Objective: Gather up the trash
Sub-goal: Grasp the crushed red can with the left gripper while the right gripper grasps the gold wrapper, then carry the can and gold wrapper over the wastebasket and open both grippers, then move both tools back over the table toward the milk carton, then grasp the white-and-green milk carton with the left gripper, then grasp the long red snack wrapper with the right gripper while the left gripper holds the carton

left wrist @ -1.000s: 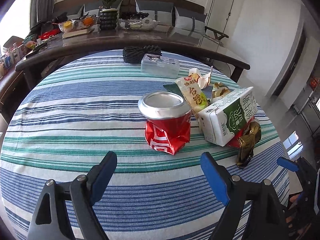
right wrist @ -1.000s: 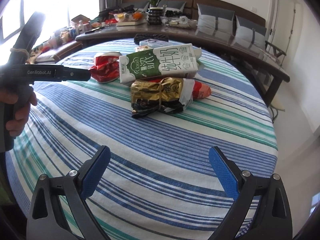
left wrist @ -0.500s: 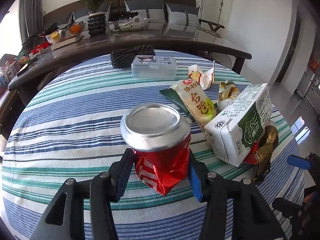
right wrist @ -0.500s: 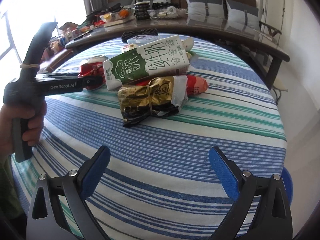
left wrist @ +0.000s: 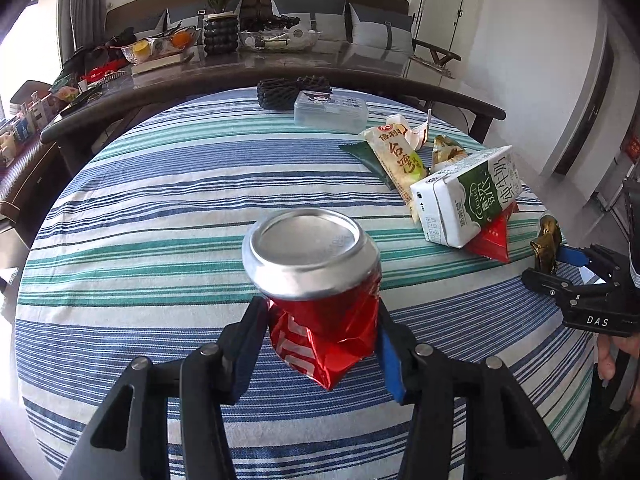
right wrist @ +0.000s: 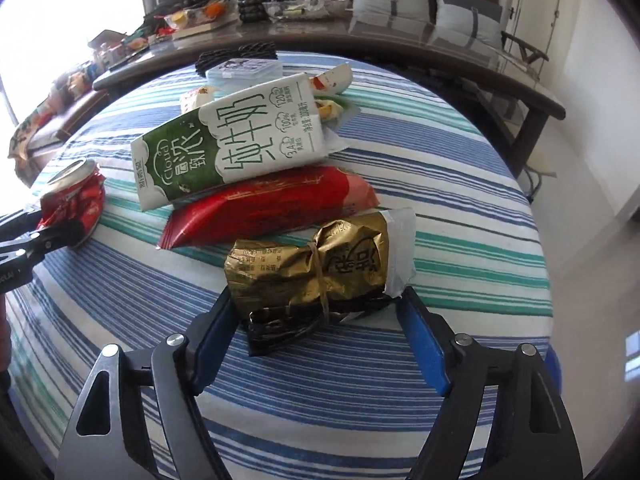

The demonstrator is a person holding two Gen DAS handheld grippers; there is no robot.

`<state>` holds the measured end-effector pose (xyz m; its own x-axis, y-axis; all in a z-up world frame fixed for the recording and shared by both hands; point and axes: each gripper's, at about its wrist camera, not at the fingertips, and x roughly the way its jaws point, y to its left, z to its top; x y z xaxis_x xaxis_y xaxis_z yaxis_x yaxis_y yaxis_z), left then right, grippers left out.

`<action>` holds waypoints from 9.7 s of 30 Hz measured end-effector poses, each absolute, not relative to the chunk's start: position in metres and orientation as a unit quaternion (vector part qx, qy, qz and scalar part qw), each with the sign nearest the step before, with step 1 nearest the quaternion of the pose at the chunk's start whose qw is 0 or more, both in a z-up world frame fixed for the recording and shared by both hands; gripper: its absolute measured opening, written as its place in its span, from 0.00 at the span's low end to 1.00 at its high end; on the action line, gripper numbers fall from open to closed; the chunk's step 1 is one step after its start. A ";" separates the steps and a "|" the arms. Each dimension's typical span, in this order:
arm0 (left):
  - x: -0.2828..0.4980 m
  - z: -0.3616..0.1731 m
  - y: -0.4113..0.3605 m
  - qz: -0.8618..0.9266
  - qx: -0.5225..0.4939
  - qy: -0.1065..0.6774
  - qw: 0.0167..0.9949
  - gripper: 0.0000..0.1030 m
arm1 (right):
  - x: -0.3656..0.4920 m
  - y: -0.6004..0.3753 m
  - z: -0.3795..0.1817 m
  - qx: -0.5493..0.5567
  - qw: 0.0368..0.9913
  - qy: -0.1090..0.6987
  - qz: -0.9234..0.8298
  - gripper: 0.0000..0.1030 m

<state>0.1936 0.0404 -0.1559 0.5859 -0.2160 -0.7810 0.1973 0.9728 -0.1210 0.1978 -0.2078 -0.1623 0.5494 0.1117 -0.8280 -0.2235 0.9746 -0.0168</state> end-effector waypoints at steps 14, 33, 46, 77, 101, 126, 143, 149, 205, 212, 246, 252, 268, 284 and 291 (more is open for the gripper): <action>0.182 -0.162 0.030 -0.115 0.004 0.448 0.886 0.64 | 0.173 -0.274 -0.152 0.034 0.873 0.476 0.095 0.90; 0.185 -0.145 0.033 -0.136 0.004 0.427 0.894 0.69 | 0.174 -0.287 -0.146 0.018 0.880 0.467 0.088 0.90; 0.196 -0.145 0.030 -0.138 0.005 0.422 0.896 0.43 | 0.186 -0.283 -0.143 0.056 0.882 0.465 0.060 0.38; 0.150 -0.085 -0.168 -0.325 -0.014 0.384 0.864 0.43 | 0.142 -0.382 -0.099 0.034 0.893 0.443 0.070 0.38; 0.169 -0.202 -0.425 -0.414 0.064 0.466 0.779 0.43 | 0.129 -0.588 -0.185 0.117 0.837 0.531 -0.054 0.38; 0.153 -0.161 -0.398 -0.402 0.063 0.408 0.817 0.70 | 0.125 -0.584 -0.134 0.078 0.889 0.433 -0.125 0.93; 0.120 -0.143 -0.146 -0.230 0.073 0.401 0.884 0.70 | 0.131 -0.383 -0.092 0.046 0.943 0.328 0.034 0.95; 0.131 -0.146 -0.088 -0.174 0.067 0.401 0.897 0.70 | 0.128 -0.297 -0.121 -0.007 0.928 0.360 0.100 0.95; 0.253 -0.144 -0.026 -0.322 -0.085 0.428 0.840 0.41 | 0.132 -0.225 -0.170 -0.076 0.890 0.418 0.167 0.96; 0.188 -0.117 0.029 -0.180 -0.088 0.387 0.900 0.41 | 0.134 -0.223 -0.169 -0.080 0.889 0.419 0.167 0.96; 0.177 -0.164 0.034 -0.077 0.001 0.441 0.894 0.65 | 0.240 -0.156 -0.167 -0.028 0.884 0.464 0.052 0.75; 0.177 -0.166 0.027 -0.072 0.026 0.443 0.893 0.65 | 0.198 -0.207 -0.164 -0.053 0.885 0.452 0.097 0.64; 0.180 -0.146 0.033 -0.153 0.000 0.433 0.889 0.69 | 0.178 -0.255 -0.146 -0.021 0.869 0.470 0.152 0.85; 0.233 -0.141 0.006 -0.173 0.078 0.483 0.855 0.60 | 0.268 -0.190 -0.152 -0.097 0.811 0.555 0.155 0.39; 0.229 -0.136 0.013 -0.162 0.059 0.473 0.864 0.38 | 0.254 -0.198 -0.137 -0.079 0.829 0.529 0.161 0.13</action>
